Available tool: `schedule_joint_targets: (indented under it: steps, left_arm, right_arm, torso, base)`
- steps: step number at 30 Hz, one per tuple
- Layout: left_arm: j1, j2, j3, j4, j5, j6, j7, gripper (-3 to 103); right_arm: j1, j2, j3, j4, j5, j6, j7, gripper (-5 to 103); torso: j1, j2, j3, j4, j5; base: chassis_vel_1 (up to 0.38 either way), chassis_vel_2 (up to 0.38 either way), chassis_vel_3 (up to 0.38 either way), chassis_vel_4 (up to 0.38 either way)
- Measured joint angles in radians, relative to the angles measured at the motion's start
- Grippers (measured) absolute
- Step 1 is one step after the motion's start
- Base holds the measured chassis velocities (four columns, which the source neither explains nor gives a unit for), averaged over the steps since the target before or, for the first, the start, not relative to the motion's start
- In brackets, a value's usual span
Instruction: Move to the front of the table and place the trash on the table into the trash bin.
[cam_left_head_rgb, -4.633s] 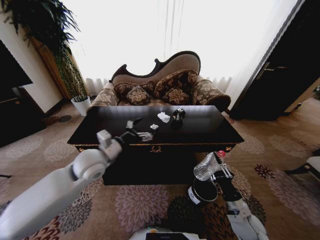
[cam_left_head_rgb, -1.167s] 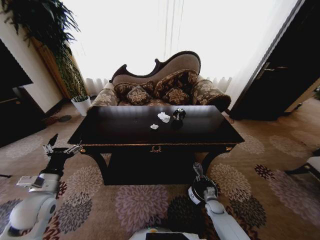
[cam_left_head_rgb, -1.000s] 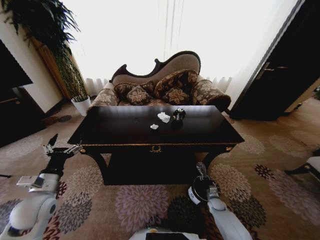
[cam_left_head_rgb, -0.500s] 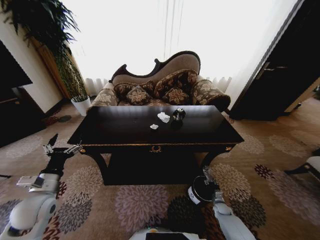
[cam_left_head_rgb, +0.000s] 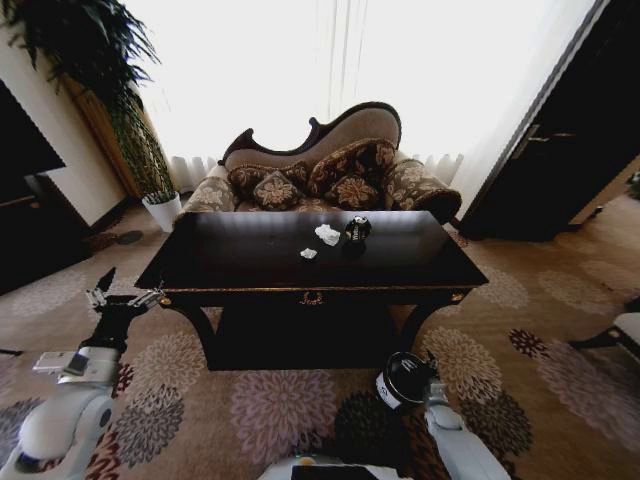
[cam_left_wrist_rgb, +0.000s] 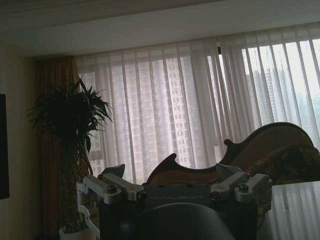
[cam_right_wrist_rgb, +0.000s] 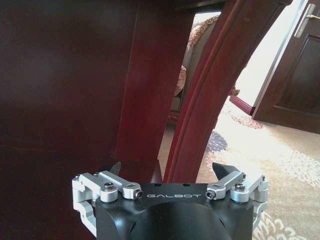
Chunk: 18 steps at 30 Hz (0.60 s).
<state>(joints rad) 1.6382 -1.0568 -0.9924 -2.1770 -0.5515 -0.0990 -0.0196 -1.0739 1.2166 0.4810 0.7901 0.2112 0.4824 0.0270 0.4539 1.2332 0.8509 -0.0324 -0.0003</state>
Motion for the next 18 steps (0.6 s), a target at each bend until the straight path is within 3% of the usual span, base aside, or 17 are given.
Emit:
schedule_joint_targets:
  steps: [11, 15, 18]
  left_arm:
    - [0.000, 0.000, 0.000, 0.000, 0.000, 0.000, 0.000, 100]
    - [0.000, 0.000, 0.000, 0.000, 0.000, 0.000, 0.000, 100]
    - [0.000, 0.000, 0.000, 0.000, 0.000, 0.000, 0.000, 100]
  right_arm:
    - [-0.197, 0.033, 0.040, 0.194, 0.039, 0.029, -0.030, 100]
    - [-0.313, 0.054, 0.074, 0.336, 0.069, 0.055, -0.032, 100]
    - [-0.427, 0.090, 0.130, 0.541, 0.131, 0.058, -0.029, 100]
  torso:
    - [0.000, 0.000, 0.000, -0.0001, 0.0000]
    - [0.000, 0.000, 0.000, -0.0004, 0.0000]
    - [0.000, 0.000, 0.000, 0.0001, -0.0002]
  base:
    - [0.000, 0.000, 0.000, 0.000]
    - [0.000, 0.000, 0.000, 0.000]
    - [0.000, 0.000, 0.000, 0.000]
